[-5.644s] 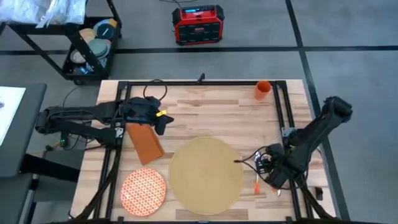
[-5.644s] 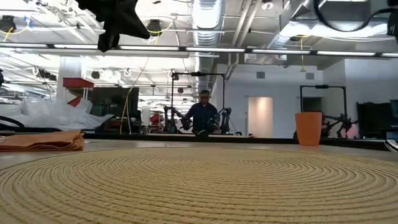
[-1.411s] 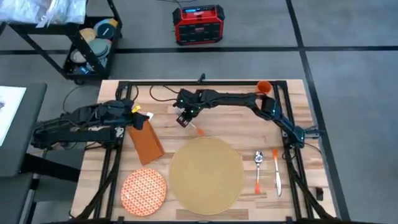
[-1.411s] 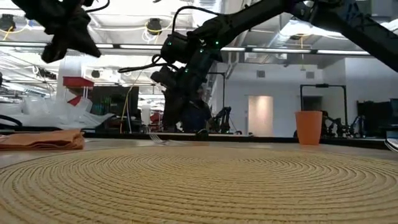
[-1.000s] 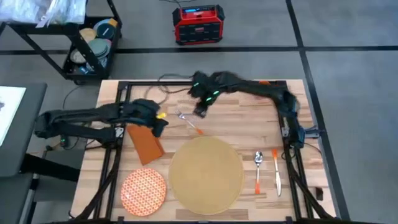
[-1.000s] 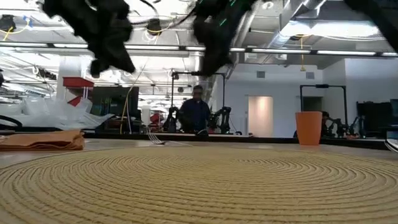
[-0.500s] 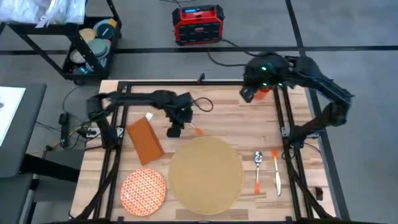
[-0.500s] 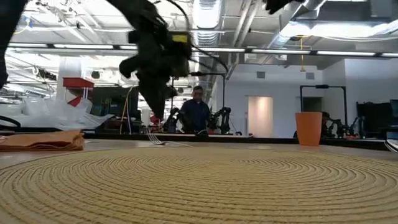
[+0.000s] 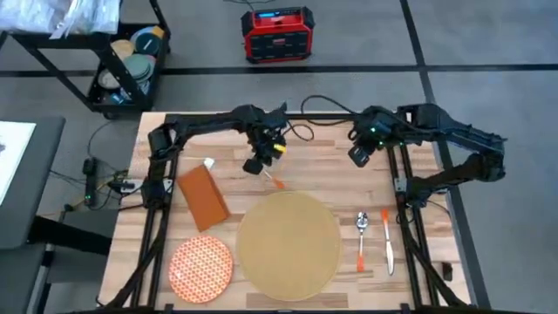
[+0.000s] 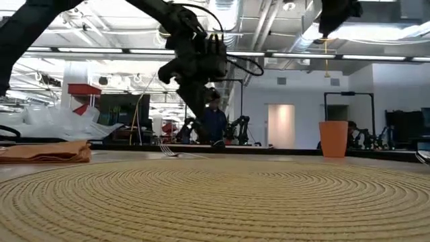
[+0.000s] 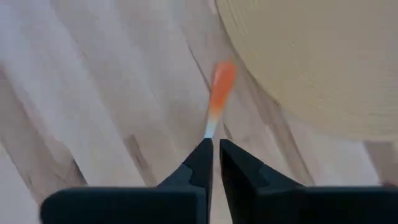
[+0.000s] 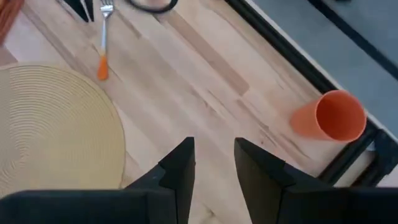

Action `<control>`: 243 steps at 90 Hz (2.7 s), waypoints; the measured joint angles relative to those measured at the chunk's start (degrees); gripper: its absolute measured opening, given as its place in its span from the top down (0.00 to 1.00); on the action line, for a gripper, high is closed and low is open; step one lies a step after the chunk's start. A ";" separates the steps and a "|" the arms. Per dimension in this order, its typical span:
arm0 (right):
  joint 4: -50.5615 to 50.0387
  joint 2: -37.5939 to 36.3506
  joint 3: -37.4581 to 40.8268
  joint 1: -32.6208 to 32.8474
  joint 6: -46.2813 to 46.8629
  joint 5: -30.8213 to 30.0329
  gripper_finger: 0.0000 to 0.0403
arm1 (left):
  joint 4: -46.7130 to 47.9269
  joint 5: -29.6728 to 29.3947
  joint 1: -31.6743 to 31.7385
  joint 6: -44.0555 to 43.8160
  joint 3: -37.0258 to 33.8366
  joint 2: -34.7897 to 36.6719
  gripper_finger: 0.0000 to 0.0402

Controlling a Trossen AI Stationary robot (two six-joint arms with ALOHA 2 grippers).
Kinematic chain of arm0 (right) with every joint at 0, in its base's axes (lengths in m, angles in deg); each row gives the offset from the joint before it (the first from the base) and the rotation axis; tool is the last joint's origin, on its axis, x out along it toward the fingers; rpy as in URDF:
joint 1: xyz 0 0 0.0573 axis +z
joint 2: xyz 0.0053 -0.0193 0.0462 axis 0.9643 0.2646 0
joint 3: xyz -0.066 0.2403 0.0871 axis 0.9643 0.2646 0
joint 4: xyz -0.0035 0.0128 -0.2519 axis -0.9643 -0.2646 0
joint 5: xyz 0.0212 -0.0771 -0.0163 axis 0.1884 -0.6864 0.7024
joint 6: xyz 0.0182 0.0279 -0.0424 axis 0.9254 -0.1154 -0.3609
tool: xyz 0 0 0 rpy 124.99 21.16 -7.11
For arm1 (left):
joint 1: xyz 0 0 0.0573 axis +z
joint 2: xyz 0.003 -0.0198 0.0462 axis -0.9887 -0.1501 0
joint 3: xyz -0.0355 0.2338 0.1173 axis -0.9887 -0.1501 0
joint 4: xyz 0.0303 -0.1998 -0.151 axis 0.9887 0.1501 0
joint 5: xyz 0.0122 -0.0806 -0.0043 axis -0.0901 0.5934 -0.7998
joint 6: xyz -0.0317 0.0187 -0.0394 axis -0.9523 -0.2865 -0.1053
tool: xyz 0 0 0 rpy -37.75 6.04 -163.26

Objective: Set table place
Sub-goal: Put the fork on the orange table napkin

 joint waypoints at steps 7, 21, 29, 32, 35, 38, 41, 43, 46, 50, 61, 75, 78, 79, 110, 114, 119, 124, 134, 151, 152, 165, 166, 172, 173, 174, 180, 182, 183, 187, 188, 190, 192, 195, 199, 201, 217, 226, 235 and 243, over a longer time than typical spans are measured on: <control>0.33 -1.47 0.39 0.33 1.50 -0.01 0.75 | 0.88 0.24 1.03 0.43 -0.83 0.00 0.87; 0.50 -4.58 0.41 0.41 4.58 -0.03 0.75 | 1.60 0.88 1.58 3.13 -3.80 -0.09 0.79; 0.87 -6.18 0.41 0.42 5.80 -0.06 0.75 | 0.22 1.11 1.84 3.80 -5.08 0.01 0.76; 1.05 -6.62 0.41 0.43 6.18 -0.05 0.75 | -0.46 1.08 1.97 3.83 -5.70 0.02 0.75; 1.18 -7.05 0.41 0.43 6.81 -0.04 0.75 | -1.25 1.01 2.04 3.75 -6.40 0.00 0.75; 1.26 -7.38 0.41 0.43 7.34 -0.04 0.75 | -1.79 0.91 2.09 3.67 -7.00 0.00 0.74; 1.24 -7.70 0.41 0.43 7.63 -0.04 0.75 | -2.29 0.87 2.09 3.47 -7.49 0.00 0.74; 1.24 -7.93 0.41 0.43 7.83 -0.04 0.75 | -2.68 0.90 2.06 3.30 -7.73 0.00 0.74; 1.24 -8.16 0.41 0.43 8.01 -0.07 0.75 | -3.32 0.94 2.00 2.96 -8.09 0.00 0.73; 1.20 -8.36 0.41 0.43 8.22 -0.05 0.75 | -4.25 0.96 1.94 2.47 -8.43 0.00 0.73; 1.22 -8.27 0.41 0.43 8.25 -0.07 0.75 | -8.43 -0.83 1.99 2.01 -9.51 0.00 0.73; 1.73 -8.15 0.41 0.46 8.23 -0.04 0.75 | -11.08 -2.42 2.00 2.96 -11.95 0.00 0.73; 1.78 -8.15 0.41 0.61 8.24 -0.05 0.75 | -11.14 -2.45 1.98 3.05 -12.42 0.00 0.73; 1.77 -8.15 0.41 0.71 8.26 -0.06 0.75 | -11.23 -2.45 1.96 3.06 -12.57 0.00 0.73; 6.18 -8.17 0.41 3.45 8.49 -0.07 0.75 | -17.36 -6.62 1.67 1.50 -17.65 -1.86 0.73; 6.71 -8.19 0.41 3.82 8.83 -0.13 0.75 | -17.83 -7.94 1.16 1.39 -17.74 -2.21 0.73; 7.45 -8.22 0.41 4.19 9.20 -0.13 0.75 | -17.92 -10.73 0.42 1.53 -17.62 -2.19 0.75; 7.99 -8.22 0.41 4.66 9.79 -0.19 0.75 | -17.57 -12.47 -0.22 1.46 -17.35 -2.25 0.80; 7.97 -8.24 0.41 5.29 10.71 -1.51 0.75 | -17.00 -13.33 -0.97 1.29 -17.36 -2.14 0.95; 8.01 -8.30 0.41 6.90 11.68 -3.46 0.75 | -13.02 -13.71 -2.05 -1.69 -16.29 -0.99 0.99; 8.02 -8.30 0.41 6.98 11.68 -3.57 0.75 | -12.47 -13.71 -2.12 -1.92 -16.13 -0.84 0.99; 8.80 -8.30 0.41 7.89 11.72 -4.15 0.75 | -4.43 -12.32 -3.59 -5.06 -14.04 2.23 1.00; 8.80 -8.30 0.41 7.93 11.72 -4.15 0.75 | -3.88 -12.01 -3.77 -5.19 -13.83 2.67 1.00; 8.90 -8.30 0.39 7.93 11.81 -4.13 0.75 | 2.25 -11.09 -4.93 -4.86 -13.45 5.66 1.00; 8.93 -8.30 0.40 7.93 11.81 -4.13 0.75 | 3.33 -11.09 -5.15 -4.51 -13.46 6.10 1.00; 8.95 -8.30 0.41 7.93 11.81 -4.13 0.75 | 4.38 -11.10 -5.38 -4.10 -13.48 6.54 1.00; 8.93 -8.30 0.40 7.93 11.81 -4.13 0.75 | 8.59 -11.08 -6.97 0.20 -13.72 9.41 1.00; 8.93 -8.30 0.41 7.93 11.81 -4.13 0.75 | 9.41 -11.06 -7.56 1.79 -13.87 10.50 1.00; 8.93 -8.30 0.41 7.93 11.81 -4.13 0.75 | 9.89 -11.03 -7.88 2.47 -13.94 11.11 1.00; 9.00 -8.30 0.40 7.93 11.81 -4.13 0.75 | 11.53 -10.71 -9.00 4.93 -14.62 13.97 1.00; 9.05 -8.30 0.39 7.93 11.81 -4.13 0.75 | 11.86 -10.49 -9.25 5.49 -14.90 14.69 1.00; 9.16 -8.30 0.39 7.93 11.81 -4.13 0.75 | 12.54 -9.85 -9.72 6.62 -15.43 16.08 1.00; 9.24 -8.30 0.39 7.93 11.81 -4.15 0.75 | 13.03 -9.17 -10.25 7.79 -16.14 17.34 1.00; 9.38 -8.30 0.39 7.93 11.79 -4.13 0.75 | 13.44 -8.26 -10.91 9.67 -17.51 19.46 1.00; 9.44 -8.30 0.39 8.06 11.79 -4.13 0.75 | 13.38 -7.82 -11.89 10.83 -19.90 22.25 1.00; 9.43 -8.30 0.39 8.27 11.79 -4.11 0.75 | 13.12 -7.78 -12.30 10.87 -21.26 23.68 1.00; 11.16 -8.30 0.39 9.65 11.85 -4.33 0.75 | 10.21 -7.69 -12.99 10.61 -34.12 36.77 1.00; 12.24 -8.30 0.39 10.12 13.03 -4.39 0.75 | 8.82 -7.70 -13.01 10.79 -41.50 42.85 1.00; 12.77 -8.30 0.39 10.14 14.09 -4.44 0.75 | 8.38 -7.66 -13.01 12.80 -47.26 46.61 1.00; 13.17 -8.30 0.39 10.13 15.34 -4.45 0.75 | 8.62 -7.81 -12.99 17.33 -51.01 48.13 1.00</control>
